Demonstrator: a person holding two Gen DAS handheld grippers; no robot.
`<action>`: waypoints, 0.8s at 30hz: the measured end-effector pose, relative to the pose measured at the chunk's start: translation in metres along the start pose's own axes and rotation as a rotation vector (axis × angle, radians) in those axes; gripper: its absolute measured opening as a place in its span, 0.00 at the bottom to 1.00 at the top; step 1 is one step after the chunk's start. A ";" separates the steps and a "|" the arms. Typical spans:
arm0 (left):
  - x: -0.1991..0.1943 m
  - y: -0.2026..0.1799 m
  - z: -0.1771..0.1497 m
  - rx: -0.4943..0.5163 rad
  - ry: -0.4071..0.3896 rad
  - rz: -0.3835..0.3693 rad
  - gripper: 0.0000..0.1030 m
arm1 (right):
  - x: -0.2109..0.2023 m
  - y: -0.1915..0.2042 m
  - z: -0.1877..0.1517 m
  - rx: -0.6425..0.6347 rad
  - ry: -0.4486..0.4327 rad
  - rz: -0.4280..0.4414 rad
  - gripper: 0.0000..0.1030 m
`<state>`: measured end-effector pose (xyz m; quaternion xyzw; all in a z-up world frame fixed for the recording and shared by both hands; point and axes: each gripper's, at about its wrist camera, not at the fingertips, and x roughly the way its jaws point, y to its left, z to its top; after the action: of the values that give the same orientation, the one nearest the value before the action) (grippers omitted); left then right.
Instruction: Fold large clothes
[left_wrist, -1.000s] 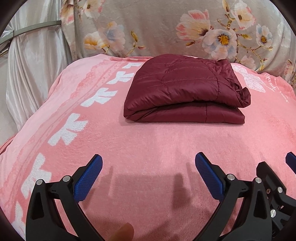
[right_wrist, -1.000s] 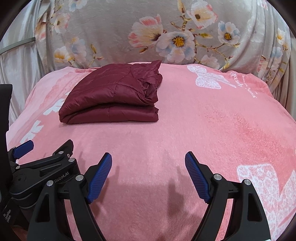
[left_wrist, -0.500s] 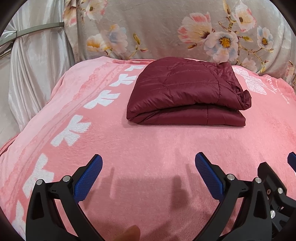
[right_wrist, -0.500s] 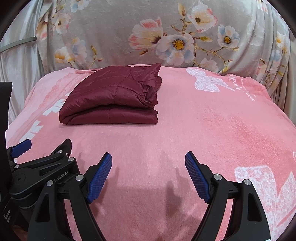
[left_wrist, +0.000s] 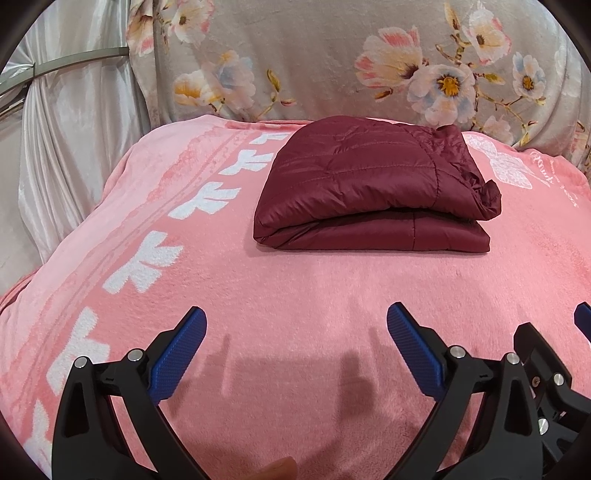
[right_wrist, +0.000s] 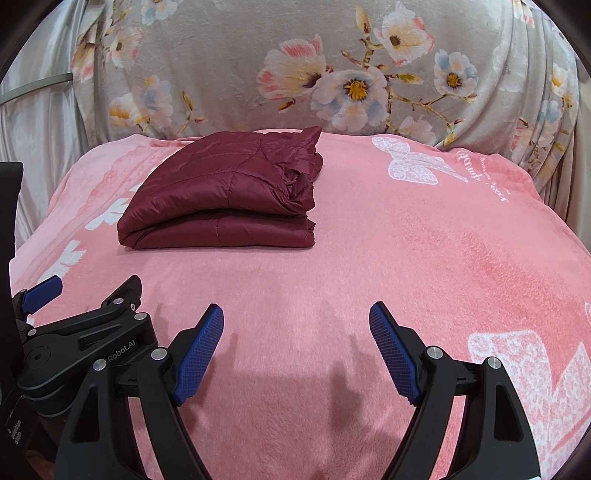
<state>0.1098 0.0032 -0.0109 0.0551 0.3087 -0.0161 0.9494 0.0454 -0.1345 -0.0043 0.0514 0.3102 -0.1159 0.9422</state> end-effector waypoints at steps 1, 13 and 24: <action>0.000 0.000 -0.001 -0.001 0.001 -0.001 0.93 | 0.000 0.000 0.000 0.000 0.000 0.000 0.77; -0.001 0.000 0.000 0.000 0.001 0.001 0.89 | -0.001 0.001 0.000 -0.004 -0.002 -0.006 0.77; -0.001 0.000 0.000 0.000 -0.001 0.000 0.88 | -0.001 0.000 0.001 -0.005 -0.003 -0.007 0.77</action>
<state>0.1091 0.0030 -0.0098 0.0552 0.3081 -0.0160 0.9496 0.0450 -0.1339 -0.0030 0.0475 0.3093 -0.1184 0.9424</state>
